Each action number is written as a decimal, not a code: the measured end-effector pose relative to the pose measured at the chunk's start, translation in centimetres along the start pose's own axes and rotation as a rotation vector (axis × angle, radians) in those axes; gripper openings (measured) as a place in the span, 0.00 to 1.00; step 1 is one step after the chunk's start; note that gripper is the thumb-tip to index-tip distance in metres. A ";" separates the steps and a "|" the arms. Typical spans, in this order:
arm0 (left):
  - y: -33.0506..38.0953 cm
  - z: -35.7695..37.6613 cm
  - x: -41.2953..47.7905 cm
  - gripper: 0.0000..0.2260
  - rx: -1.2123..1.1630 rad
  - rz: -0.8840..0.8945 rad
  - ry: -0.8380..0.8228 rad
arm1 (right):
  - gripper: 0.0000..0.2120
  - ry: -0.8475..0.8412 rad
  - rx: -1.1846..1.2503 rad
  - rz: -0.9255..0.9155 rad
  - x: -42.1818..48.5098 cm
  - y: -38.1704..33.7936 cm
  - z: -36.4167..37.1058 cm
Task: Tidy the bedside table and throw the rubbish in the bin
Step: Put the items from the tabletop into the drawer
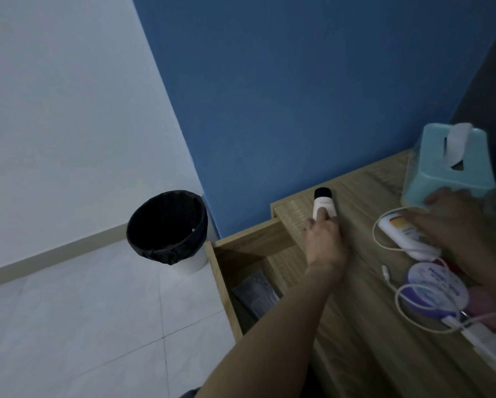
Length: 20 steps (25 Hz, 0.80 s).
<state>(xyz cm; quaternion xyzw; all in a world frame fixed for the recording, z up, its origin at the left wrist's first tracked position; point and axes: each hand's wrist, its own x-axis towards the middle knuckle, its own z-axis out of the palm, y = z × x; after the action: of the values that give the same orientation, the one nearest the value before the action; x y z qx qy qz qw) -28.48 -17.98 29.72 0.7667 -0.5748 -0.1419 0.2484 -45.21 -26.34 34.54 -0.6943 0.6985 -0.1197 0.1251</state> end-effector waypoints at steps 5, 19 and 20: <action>-0.4 -0.7 -0.5 0.23 -0.228 -0.110 0.010 | 0.21 -0.262 0.327 0.126 -1.1 1.2 -0.2; -1.2 -1.7 0.0 0.32 -0.317 -0.143 -0.144 | 0.09 0.062 0.042 -0.431 -3.1 0.0 1.6; -1.2 -1.8 -0.1 0.32 -0.319 -0.136 -0.146 | 0.19 0.000 0.068 -0.285 -2.8 0.1 1.9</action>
<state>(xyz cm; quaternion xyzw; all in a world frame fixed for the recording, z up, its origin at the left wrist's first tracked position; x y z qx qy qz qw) -26.61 -17.27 30.52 0.7423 -0.5085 -0.3029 0.3140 -44.62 -23.50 32.75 -0.7820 0.5882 -0.1597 0.1302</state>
